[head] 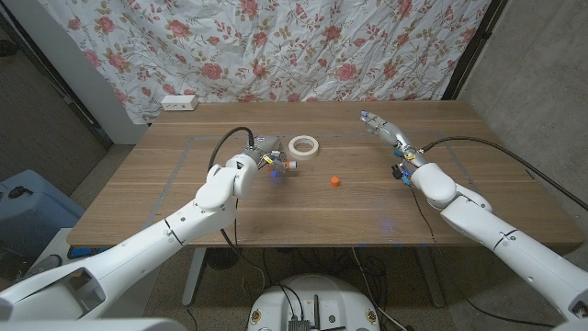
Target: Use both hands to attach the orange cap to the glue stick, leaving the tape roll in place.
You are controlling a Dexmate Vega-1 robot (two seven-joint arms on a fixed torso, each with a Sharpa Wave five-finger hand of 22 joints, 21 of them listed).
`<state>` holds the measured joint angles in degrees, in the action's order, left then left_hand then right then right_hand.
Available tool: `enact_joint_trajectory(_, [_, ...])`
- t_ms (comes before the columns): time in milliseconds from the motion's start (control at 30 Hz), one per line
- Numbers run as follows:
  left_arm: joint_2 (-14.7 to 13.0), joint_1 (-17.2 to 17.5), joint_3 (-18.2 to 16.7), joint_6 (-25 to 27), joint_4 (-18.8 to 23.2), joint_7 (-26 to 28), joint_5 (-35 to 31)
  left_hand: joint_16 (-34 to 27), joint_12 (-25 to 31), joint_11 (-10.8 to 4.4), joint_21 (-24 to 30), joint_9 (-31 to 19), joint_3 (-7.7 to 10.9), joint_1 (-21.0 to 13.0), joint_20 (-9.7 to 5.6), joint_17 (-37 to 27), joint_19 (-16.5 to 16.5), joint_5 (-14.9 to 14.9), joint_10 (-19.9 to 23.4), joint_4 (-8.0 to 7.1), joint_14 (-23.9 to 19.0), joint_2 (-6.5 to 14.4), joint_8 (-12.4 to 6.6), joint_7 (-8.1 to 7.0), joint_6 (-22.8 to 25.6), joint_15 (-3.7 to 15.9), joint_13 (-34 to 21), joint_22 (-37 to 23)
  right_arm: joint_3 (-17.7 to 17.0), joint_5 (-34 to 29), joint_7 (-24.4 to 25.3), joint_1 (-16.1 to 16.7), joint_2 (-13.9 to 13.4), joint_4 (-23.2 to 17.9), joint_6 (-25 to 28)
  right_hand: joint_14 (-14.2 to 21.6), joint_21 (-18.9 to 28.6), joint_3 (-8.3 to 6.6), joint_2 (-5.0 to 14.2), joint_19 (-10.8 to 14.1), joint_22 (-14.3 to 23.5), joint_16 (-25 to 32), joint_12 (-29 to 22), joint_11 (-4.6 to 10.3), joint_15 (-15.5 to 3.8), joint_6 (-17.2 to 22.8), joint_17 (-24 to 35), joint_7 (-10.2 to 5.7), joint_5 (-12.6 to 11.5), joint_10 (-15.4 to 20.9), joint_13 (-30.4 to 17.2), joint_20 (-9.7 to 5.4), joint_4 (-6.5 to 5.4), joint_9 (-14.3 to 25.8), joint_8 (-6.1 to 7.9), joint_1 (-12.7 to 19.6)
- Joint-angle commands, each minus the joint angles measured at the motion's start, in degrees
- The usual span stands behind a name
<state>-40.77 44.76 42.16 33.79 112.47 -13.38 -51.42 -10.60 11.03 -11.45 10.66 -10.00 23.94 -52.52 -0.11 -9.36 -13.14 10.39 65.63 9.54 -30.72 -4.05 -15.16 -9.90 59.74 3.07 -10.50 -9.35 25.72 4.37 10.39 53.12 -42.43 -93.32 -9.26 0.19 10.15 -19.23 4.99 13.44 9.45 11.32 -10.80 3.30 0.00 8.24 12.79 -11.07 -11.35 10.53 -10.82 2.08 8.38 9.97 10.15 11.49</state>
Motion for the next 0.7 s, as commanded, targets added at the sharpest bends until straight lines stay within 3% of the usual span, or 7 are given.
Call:
enact_joint_trajectory(33, [-0.41, 0.46, -0.97, 0.36, -0.48, 6.3, 6.75, -0.04, 0.4, -1.4, -0.12, -0.44, -0.31, -0.64, -0.15, -0.06, 0.09, 0.19, 2.18, -0.05, -0.6, 1.04, -0.06, -0.47, 7.89, 3.92, -0.15, -0.13, 1.46, -6.99, -1.53, 0.2, -5.74, -9.19, 7.73, -0.69, -0.11, -0.24, -0.42, -0.79, 0.17, -0.17, 0.07, 0.2, 0.07, -0.72, 0.06, -0.14, 0.09, -0.13, -0.11, 0.37, 0.77, 0.36, -0.12, 1.22])
enact_joint_trajectory(333, [-0.7, -0.46, -0.58, 0.02, -1.44, 8.76, 9.8, 0.36, 0.38, -1.39, -0.39, -0.5, -0.51, -0.75, -0.14, -0.04, 0.95, 0.2, 2.72, -0.05, 0.08, 1.14, 0.28, -0.19, 8.34, 5.48, -0.19, -0.14, 2.32, -11.46, -3.29, -0.26, -8.33, -13.04, 11.14, -1.31, 0.06, -0.85, -1.77, -1.44, 0.15, -0.05, -0.21, -0.17, 0.71, -1.15, -0.21, 0.06, 0.44, 0.19, -0.29, 1.51, 2.11, 0.44, 0.58, 4.02])
enact_joint_trajectory(700, [-1.05, -0.23, -0.84, -0.14, -1.22, 12.4, 12.95, 0.3, 0.36, -1.39, -0.43, -0.52, -0.68, -0.64, -0.23, -0.04, 1.26, 0.2, 2.99, -0.14, -0.03, 1.19, 0.61, -0.08, 8.22, 5.56, -0.2, -0.14, 3.5, -16.95, -7.37, -1.0, -11.33, -18.99, 17.44, -2.97, -0.11, -1.39, -3.82, -3.17, 0.17, -0.16, -0.21, -0.67, 2.42, -2.22, -0.38, 0.78, 0.82, -0.32, -0.61, 2.94, 2.49, 0.65, 1.04, 7.49])
